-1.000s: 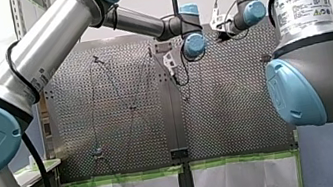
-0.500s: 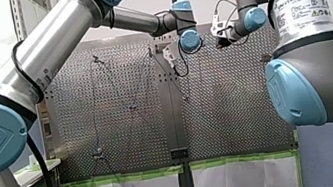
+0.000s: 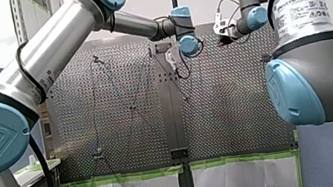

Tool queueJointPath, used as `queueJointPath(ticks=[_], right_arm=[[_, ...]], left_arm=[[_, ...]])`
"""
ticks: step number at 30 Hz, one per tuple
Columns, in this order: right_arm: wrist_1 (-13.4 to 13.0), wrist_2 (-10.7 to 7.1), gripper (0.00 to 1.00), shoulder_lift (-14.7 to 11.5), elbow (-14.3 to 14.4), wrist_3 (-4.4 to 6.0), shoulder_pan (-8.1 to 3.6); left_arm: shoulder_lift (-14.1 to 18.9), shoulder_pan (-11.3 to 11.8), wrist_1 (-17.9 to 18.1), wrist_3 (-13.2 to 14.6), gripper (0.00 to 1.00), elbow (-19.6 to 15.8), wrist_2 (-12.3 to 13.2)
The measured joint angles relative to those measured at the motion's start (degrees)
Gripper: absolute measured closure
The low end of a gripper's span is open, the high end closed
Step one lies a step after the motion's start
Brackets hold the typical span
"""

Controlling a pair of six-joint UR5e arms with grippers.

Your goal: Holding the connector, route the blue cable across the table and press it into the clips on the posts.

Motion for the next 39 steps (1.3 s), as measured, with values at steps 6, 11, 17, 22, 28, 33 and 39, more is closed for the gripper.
queueJointPath(ticks=[6, 11, 17, 22, 28, 33, 39], right_arm=[[0.01, -0.65, 1.00, 0.95, -1.05, 0.06, -0.83], [0.01, -1.35, 1.00, 1.22, -2.01, 0.11, -0.90], [0.01, -0.62, 1.00, 1.09, -1.13, 0.05, -0.33], [0.01, -0.62, 1.00, 1.08, -1.13, 0.04, -0.33], [0.01, -0.62, 1.00, 1.08, -1.12, 0.04, -0.35], [0.01, -0.62, 1.00, 1.07, -1.12, 0.04, -0.35], [0.01, -0.61, 1.00, 1.08, -1.12, 0.04, -0.38]], left_arm=[[-0.19, 0.73, 1.77, 0.00, 1.00, -0.02, 2.42], [-0.17, 1.19, 2.05, 0.07, 1.00, -0.02, 2.95], [-0.17, 1.60, 2.37, 0.23, 1.00, -0.01, 3.06], [-0.17, 1.90, 2.55, 0.26, 1.00, 0.00, 3.06], [-0.17, 2.19, 2.53, 0.45, 1.00, -0.01, 2.95], [-0.17, 2.39, 2.34, 0.83, 0.65, 0.00, 2.05], [-0.17, 2.44, 3.52, 2.37, 0.15, -0.25, 0.34]])
